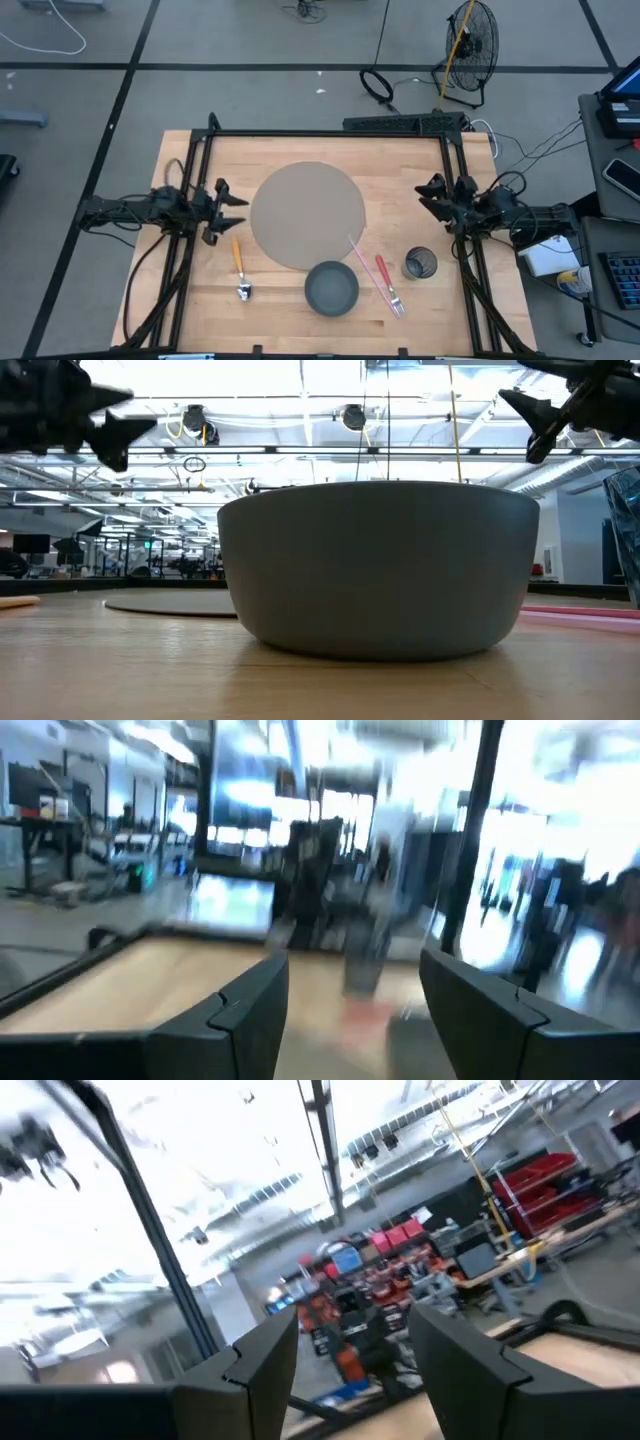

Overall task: Pick & Place Utensil
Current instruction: Put the gray bowl on the brown mat

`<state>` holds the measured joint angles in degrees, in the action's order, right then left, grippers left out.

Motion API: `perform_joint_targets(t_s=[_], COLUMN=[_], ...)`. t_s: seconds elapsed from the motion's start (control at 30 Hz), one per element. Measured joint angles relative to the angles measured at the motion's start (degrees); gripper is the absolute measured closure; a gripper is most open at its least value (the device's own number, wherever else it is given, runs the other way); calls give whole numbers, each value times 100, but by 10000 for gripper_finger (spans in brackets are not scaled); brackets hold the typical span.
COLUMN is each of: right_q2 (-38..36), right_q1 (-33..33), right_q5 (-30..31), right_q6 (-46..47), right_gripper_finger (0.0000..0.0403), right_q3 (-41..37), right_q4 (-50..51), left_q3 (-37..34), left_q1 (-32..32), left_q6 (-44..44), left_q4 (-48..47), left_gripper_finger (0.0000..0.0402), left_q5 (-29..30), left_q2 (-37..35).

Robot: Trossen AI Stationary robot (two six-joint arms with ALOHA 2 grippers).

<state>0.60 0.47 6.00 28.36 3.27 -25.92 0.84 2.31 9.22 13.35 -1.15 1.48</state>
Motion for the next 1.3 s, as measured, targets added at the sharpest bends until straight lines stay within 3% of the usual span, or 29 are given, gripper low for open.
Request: perform_joint_targets(t_s=[0.2,0.33,0.5,0.67,0.77,0.93,1.03,1.17,1.3], right_q2=[2,2,2,0,2,37,117,330,689], right_q1=[0,0,0,2,0,0,0,2,2], right_q5=[-1,26,45,400,462,452,448,448,420], right_q6=[603,614,534,662,799,889,883,819,465], right_gripper_finger=[214,217,218,220,220,220,220,220,220], right_q3=[0,0,0,0,0,0,6,124,591], right_q4=[-38,-29,-221,-762,-1004,-991,-1073,-1324,-1348], left_q3=[2,5,7,7,8,7,7,7,4], left_q1=[0,0,0,0,0,0,0,-5,-4], left_q6=[939,1024,1812,2246,2351,2443,2686,2786,2947], left_q4=[1381,1846,2449,2770,2701,2126,1792,1423,1346], left_gripper_finger=[172,172,172,172,172,172,172,172,172], left_q5=[123,122,143,336,638,1964,2089,2701,2715], left_q2=[0,0,-2,-4,1,2,2,1,0])
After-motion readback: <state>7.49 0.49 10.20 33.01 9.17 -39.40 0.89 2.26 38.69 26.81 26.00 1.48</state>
